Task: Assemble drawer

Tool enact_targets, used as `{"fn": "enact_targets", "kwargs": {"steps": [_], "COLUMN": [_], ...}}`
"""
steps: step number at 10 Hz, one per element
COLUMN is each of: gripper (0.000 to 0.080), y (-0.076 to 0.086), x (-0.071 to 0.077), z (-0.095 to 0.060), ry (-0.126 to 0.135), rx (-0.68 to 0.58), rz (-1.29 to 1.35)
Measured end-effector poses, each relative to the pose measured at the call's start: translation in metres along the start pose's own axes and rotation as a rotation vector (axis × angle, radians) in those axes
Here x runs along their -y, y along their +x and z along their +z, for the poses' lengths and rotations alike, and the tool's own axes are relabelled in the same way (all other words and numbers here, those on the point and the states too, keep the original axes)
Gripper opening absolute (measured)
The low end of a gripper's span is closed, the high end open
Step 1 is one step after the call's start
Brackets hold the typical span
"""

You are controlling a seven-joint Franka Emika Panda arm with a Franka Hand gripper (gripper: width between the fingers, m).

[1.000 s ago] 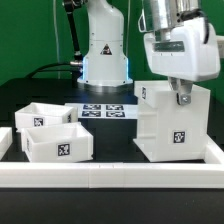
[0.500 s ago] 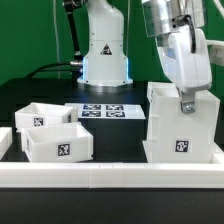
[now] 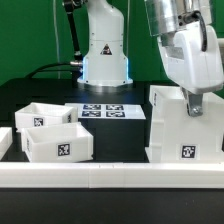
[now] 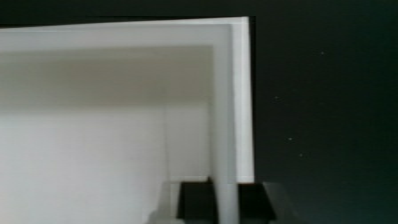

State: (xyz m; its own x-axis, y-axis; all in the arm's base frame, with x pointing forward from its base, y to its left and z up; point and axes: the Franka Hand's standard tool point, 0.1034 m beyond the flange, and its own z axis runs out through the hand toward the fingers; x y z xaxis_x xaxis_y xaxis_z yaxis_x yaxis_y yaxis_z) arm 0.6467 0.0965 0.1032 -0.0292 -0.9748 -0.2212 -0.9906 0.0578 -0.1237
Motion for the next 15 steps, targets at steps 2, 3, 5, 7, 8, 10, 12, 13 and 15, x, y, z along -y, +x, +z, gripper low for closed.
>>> {"fn": "enact_targets", "kwargs": {"steps": [2, 3, 5, 7, 8, 10, 12, 13, 15], "gripper": [0.0039, 0.0039, 0.028, 0.0415, 0.0582, 0.0629, 0.0645, 0.0649, 0.0649], "y": [0.0, 0.0, -0.001, -0.002, -0.003, -0.005, 0.002, 0.006, 0.004], "x": [0.001, 0.001, 0.001, -0.002, -0.007, -0.016, -0.038, -0.042, -0.042], "z": [0.002, 0.002, 0.002, -0.005, -0.01, -0.023, -0.04, -0.042, -0.04], "ry": [-0.009, -0.009, -0.008, -0.011, -0.023, -0.031, -0.04, -0.043, -0.044], "rx": [0.002, 0.003, 0.003, 0.004, 0.008, 0.012, 0.009, 0.009, 0.01], "rz": [-0.001, -0.01, -0.018, -0.095, -0.146, -0.253, -0.376, -0.43, -0.442]}}
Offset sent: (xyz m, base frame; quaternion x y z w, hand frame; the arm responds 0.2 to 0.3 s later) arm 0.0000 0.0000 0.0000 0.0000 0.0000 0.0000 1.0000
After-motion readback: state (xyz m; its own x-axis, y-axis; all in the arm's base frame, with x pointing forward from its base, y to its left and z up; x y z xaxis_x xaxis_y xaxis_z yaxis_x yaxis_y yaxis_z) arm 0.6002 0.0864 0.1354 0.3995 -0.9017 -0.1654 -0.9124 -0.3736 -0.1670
